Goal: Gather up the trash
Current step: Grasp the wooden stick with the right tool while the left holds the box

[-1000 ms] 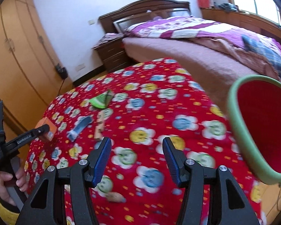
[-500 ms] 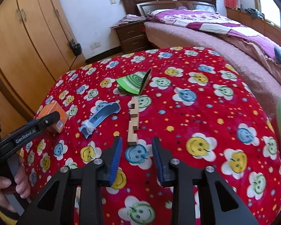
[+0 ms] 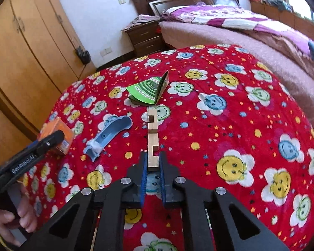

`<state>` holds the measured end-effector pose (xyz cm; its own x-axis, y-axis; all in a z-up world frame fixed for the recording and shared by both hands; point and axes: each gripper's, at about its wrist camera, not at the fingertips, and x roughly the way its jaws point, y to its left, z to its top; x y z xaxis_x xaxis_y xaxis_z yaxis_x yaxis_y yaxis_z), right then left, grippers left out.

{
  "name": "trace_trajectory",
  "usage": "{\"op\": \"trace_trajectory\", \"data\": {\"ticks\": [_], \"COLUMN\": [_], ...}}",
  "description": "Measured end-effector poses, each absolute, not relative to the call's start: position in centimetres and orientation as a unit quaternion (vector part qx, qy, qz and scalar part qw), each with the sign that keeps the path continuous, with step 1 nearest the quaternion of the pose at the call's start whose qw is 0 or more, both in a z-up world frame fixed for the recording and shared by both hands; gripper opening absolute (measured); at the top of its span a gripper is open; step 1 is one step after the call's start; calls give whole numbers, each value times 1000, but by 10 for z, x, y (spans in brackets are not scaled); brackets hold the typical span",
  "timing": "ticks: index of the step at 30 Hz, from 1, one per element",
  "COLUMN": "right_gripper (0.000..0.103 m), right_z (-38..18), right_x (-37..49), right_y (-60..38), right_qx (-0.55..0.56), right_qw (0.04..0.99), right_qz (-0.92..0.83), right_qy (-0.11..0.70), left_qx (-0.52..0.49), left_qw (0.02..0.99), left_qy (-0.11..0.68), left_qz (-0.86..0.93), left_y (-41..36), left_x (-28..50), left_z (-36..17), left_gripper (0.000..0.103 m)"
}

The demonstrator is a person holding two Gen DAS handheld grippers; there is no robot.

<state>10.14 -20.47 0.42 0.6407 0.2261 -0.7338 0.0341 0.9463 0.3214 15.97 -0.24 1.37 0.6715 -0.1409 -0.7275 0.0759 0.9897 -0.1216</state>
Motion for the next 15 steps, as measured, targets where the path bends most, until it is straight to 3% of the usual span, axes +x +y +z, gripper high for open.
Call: {"op": "trace_trajectory", "data": {"ticks": [15], "right_gripper": [10], "right_z": [29], "right_x": [26], "right_y": [-248], "right_qx": [219], "right_qw": [901], "right_qz": [30], "right_qy": [374], "left_qx": [-45], "left_qw": [914], "left_qy": [391], "left_qz": [-97], "left_y": [-24], "left_x": [131], "left_z": [34], "left_gripper": [53]}}
